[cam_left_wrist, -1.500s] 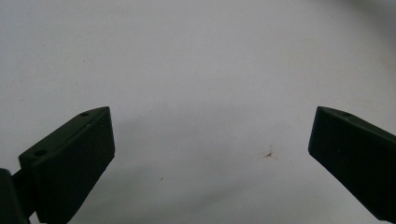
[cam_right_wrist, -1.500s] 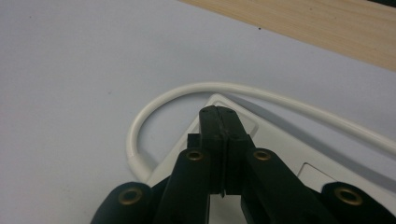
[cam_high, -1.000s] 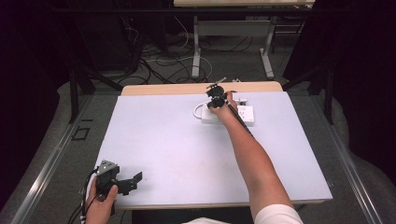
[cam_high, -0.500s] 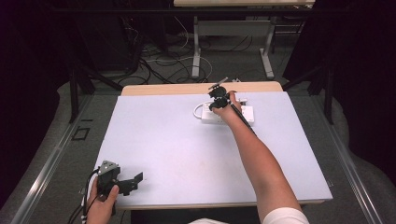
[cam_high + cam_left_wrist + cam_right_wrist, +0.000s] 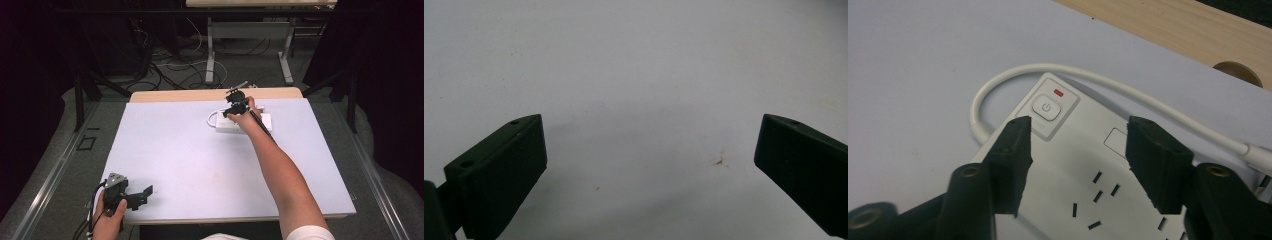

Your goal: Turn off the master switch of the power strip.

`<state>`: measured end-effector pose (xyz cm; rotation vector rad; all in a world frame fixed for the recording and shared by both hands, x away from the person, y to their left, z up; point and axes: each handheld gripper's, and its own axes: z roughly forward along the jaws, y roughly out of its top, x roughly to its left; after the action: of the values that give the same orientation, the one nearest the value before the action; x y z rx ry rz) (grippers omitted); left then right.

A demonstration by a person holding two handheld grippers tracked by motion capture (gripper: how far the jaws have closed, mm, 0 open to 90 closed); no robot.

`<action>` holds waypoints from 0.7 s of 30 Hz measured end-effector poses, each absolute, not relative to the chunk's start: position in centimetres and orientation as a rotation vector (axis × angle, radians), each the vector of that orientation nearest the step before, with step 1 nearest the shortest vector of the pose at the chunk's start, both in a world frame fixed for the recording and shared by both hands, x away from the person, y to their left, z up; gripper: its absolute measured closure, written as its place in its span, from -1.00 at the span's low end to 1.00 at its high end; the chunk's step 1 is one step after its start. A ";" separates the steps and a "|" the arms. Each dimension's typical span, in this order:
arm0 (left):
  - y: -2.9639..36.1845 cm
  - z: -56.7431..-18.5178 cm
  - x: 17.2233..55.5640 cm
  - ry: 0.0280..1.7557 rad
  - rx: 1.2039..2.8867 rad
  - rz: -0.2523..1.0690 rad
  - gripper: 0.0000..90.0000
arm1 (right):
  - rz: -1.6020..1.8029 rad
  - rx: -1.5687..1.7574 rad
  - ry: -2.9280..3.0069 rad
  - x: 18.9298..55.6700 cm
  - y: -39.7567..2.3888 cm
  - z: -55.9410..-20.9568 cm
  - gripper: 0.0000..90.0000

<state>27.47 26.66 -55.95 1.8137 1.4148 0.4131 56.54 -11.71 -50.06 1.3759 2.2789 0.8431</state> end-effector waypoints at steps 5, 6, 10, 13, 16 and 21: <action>26.7 -55.9 27.5 1.414 1.818 0.413 -0.99 | 0.804 1.413 2.276 56.6 -11.8 -50.2 -0.61; 26.7 -56.0 27.5 1.414 1.819 0.412 -0.99 | 0.793 1.407 2.276 56.6 -11.8 -50.3 -0.67; 26.6 -56.0 27.5 1.411 1.817 0.419 -0.99 | 0.773 1.398 2.280 56.6 -11.8 -50.5 -0.80; 26.6 -56.0 27.5 1.411 1.816 0.420 -0.99 | 0.804 1.406 2.278 56.5 -11.7 -50.5 -1.00; 26.6 -56.0 27.5 1.409 1.819 0.421 -0.99 | 0.824 1.384 2.289 56.2 -11.6 -50.3 -1.00; 26.3 -56.0 27.5 1.398 1.813 0.429 -0.99 | 0.818 1.342 2.278 55.7 -11.2 -50.1 -1.00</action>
<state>27.51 26.33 -56.02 1.8134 1.3982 0.4289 55.74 -11.21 -50.14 1.3418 2.2777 0.8184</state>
